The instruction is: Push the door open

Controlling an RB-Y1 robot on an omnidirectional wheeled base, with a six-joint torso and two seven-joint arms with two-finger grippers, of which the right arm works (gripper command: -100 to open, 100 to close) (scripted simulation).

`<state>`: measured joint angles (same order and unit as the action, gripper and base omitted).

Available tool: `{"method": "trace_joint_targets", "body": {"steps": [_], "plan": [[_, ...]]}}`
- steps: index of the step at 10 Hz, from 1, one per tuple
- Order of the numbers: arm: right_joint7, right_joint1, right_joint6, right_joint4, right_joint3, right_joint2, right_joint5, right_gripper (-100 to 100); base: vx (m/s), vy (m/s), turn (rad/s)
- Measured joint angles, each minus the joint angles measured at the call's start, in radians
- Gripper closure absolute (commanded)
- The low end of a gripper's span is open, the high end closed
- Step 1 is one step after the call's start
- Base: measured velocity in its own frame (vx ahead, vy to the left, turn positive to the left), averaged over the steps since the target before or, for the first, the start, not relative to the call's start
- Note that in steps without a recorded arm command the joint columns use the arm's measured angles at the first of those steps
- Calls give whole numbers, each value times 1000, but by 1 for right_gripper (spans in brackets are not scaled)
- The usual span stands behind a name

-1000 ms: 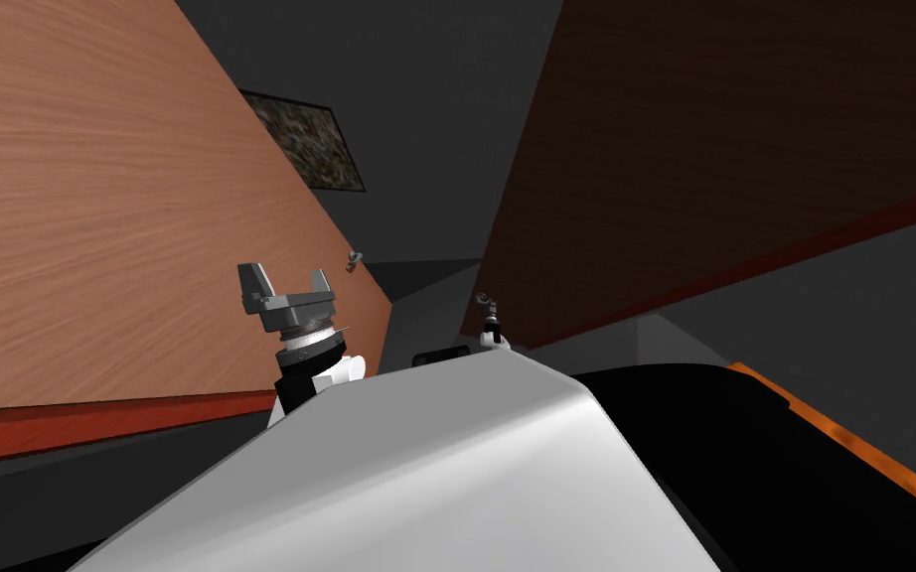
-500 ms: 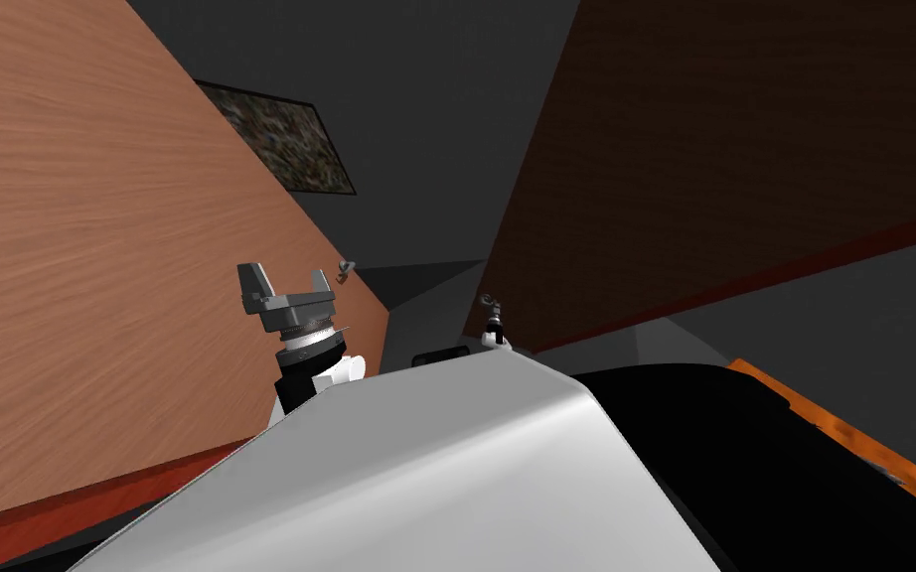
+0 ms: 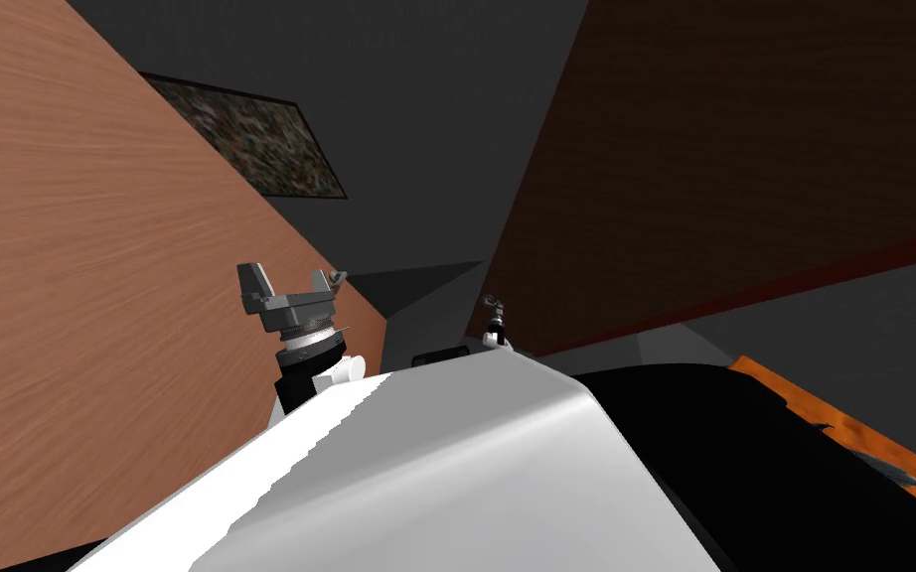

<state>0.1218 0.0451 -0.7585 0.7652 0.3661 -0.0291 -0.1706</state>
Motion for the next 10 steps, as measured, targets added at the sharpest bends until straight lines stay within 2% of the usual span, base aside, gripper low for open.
{"method": "trace_joint_targets", "body": {"steps": [4,5,7,10], "plan": [[6,-10,-2,-8,27,-14,-15,100,167,14,-39],[11,-15,5,7,37,-14,-21,100,190,6,-43],[20,-6,-2,-6,60,-20,-33,100,206,-5,-37],[31,-11,-3,2,90,-15,-49,100,202,-11,-40]]}}
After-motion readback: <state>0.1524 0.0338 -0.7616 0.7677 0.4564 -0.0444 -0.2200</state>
